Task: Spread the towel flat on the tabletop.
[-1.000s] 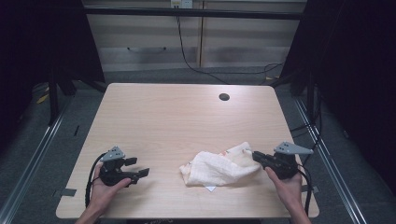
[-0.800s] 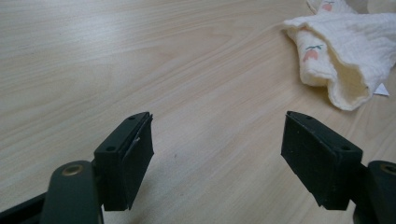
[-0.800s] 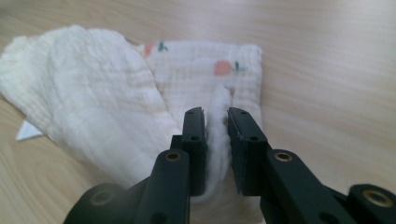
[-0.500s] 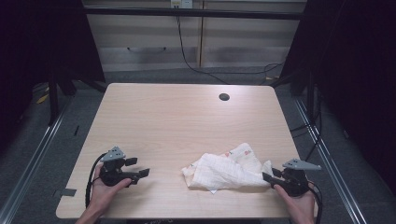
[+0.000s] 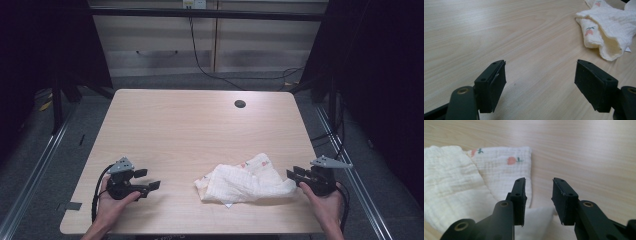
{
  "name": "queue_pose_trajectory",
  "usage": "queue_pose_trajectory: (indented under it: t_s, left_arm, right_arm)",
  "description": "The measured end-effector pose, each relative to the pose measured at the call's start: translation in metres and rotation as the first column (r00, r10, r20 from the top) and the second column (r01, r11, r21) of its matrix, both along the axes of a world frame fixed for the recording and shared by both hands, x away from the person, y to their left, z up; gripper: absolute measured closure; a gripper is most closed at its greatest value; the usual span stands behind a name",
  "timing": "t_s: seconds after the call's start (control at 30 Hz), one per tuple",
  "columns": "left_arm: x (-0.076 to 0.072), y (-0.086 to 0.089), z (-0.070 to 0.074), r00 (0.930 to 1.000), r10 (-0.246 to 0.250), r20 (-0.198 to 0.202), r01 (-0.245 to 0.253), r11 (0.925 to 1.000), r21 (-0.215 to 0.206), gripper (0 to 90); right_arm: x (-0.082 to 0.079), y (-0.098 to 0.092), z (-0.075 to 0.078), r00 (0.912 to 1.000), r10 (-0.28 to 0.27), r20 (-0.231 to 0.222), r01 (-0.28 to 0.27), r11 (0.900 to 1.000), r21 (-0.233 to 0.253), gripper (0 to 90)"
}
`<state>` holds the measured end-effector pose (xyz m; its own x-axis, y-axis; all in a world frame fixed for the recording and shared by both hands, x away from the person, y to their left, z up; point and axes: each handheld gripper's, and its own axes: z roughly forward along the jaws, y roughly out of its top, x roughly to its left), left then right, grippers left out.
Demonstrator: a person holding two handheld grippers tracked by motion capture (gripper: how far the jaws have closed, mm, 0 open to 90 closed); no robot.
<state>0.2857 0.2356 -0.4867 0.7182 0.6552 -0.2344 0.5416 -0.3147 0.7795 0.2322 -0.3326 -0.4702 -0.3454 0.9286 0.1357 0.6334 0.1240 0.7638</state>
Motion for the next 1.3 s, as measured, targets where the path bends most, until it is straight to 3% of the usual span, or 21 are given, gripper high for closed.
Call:
queue_pose_trajectory:
  t_s: [0.23,0.3,0.37,0.4,0.47,0.57,0.73,0.9,1.13,1.3]
  left_arm:
    - [-0.001,-0.002,0.0,1.0,-0.008,0.004,0.008,1.0,0.001,24.8]
    - [0.0,-0.002,0.001,1.0,-0.009,0.003,0.009,1.0,0.001,24.8]
    - [0.0,-0.002,0.001,0.9999,-0.011,0.002,0.011,0.9999,0.004,24.8]
    - [0.0,-0.003,0.001,1.0,-0.009,0.002,0.009,1.0,0.003,24.8]
    - [-0.001,-0.003,0.001,0.9999,-0.014,0.003,0.014,0.9999,0.001,24.8]
    - [-0.001,-0.004,0.001,0.9999,-0.015,0.002,0.015,0.9999,-0.001,24.8]
    - [-0.001,-0.005,0.001,0.9997,-0.025,0.0,0.025,0.9997,-0.002,25.4]
    - [-0.001,-0.01,0.002,0.9977,-0.05,-0.045,0.046,0.9958,-0.078,27.2]
    - [-0.001,-0.017,0.006,0.9978,-0.065,-0.016,0.064,0.9967,-0.05,27.6]
    - [0.008,-0.025,0.019,0.9975,-0.07,0.0,0.07,0.997,-0.033,26.7]
  right_arm:
    - [-0.007,-0.013,-0.01,0.9981,-0.007,-0.06,0.012,0.997,0.081,56.9]
    - [-0.008,-0.012,-0.014,0.9968,0.025,-0.076,-0.016,0.994,0.109,68.6]
    - [-0.011,-0.005,-0.014,0.9949,0.08,-0.062,-0.074,0.993,0.092,85.5]
    - [-0.012,-0.002,-0.012,0.9945,0.094,-0.047,-0.089,0.991,0.096,86.8]
    - [-0.012,0.002,-0.011,0.9929,0.111,-0.043,-0.106,0.99,0.098,87.3]
    - [-0.011,0.024,-0.016,0.9828,0.175,-0.06,-0.17,0.983,0.075,87.7]
    - [-0.005,0.045,-0.021,0.9736,0.218,-0.067,-0.215,0.975,0.051,87.7]
    - [0.009,0.056,-0.027,0.9665,0.243,-0.083,-0.238,0.969,0.058,87.7]
    - [0.017,0.08,-0.031,0.9514,0.294,-0.091,-0.29,0.955,0.056,87.8]
    - [0.021,0.097,-0.031,0.9367,0.336,-0.097,-0.332,0.941,0.059,87.8]
